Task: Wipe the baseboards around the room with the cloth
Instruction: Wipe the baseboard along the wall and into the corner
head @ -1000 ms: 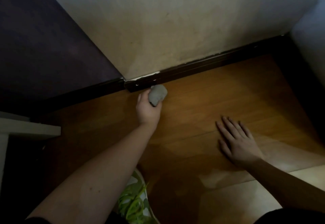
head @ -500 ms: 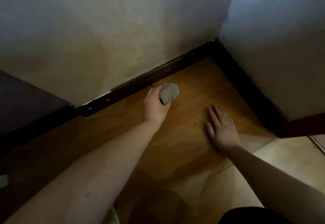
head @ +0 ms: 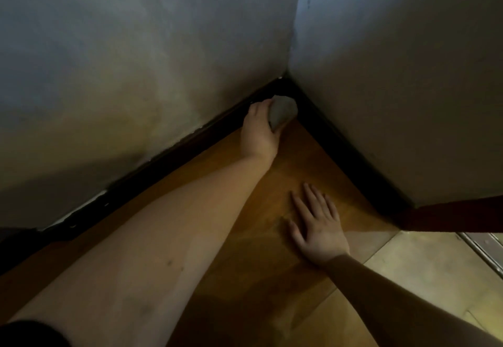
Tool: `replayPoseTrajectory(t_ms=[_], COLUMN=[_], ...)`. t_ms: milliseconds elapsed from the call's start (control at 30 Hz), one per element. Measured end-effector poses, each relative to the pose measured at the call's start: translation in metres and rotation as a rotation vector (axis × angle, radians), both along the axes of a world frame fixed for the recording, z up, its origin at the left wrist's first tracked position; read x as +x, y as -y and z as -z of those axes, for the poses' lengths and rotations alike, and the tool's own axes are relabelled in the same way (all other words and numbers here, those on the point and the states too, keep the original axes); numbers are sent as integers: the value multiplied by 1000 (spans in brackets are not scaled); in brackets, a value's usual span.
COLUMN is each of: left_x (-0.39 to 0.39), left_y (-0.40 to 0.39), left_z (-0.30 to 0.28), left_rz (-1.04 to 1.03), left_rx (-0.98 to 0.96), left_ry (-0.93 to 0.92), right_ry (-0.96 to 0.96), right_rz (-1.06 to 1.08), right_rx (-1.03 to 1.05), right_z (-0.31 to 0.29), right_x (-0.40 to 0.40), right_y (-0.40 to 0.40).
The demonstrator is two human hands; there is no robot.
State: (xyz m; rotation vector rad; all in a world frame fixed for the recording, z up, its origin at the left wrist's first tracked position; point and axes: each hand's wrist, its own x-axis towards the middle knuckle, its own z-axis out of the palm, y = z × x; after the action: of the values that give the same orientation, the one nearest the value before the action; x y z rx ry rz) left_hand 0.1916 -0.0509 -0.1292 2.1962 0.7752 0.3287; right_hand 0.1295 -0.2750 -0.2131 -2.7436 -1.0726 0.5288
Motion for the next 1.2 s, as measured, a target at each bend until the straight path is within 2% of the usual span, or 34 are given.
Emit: replayPoseTrajectory(t_ms=[200,567,833,1200], left_x=[39,54,14,-87], left_y=[0,2,-15,-46], left_z=[15,3,2,11], left_rz=[-44,-169,-247,-313], left_rx=[47,-54,-23,22], left_ry=[18,-3,-28,-46], right_ry=[-24,-5,0,6], right_rz=[1,-5,-13,-13], right_rx=[-1,0,-16,22], right_z=[0,-4,-7,-1], right_x=[1,1,2,2], right_y=[-1,-1,-1,2])
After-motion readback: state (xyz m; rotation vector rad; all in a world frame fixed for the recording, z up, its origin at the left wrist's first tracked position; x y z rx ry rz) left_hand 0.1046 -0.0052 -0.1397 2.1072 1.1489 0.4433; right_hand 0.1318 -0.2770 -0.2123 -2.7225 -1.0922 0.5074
